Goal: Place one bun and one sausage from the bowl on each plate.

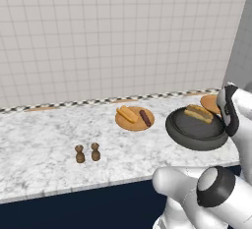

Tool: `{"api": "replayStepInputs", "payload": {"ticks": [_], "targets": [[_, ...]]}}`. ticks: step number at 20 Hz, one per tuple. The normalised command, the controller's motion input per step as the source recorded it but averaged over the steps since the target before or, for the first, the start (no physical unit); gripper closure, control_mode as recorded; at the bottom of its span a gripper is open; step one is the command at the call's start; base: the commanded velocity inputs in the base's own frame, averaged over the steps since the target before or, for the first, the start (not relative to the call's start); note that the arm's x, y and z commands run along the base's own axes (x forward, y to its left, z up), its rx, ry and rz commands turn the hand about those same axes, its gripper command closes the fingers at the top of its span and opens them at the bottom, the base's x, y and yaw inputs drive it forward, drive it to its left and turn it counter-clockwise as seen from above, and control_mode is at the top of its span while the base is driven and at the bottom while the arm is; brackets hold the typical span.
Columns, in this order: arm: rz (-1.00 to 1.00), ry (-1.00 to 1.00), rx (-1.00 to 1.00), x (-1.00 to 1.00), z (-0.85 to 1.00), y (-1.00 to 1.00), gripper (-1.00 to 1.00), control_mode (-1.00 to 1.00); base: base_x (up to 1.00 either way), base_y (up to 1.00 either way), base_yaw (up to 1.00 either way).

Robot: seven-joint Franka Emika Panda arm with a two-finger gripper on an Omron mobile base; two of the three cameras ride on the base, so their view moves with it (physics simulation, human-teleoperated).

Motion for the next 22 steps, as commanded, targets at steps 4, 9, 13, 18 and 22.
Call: {"api": "replayStepInputs", "payload": {"ticks": [4,9,13,18,22], "targets": [[-0.71,-0.04,0.03,0.65,0.03,-0.42,1.00,-1.00,0.00,0.00,0.00],[-0.81,0.12,0.30,0.11,-0.09,-0.60,1.00,-1.00,0.00,0.00,0.00],[-0.75,0.18,0.47,-0.05,0.07,-0.24,1.00,-1.00,0.00,0.00,0.00],[-0.17,-0.14,0.51,-0.60,0.01,-0.38,1.00,-1.00,0.00,0.00,0.00],[-0.05,-0.48,0.15,0.12,0.15,-0.23,1.00,-1.00,0.00,0.00,0.00]]}}
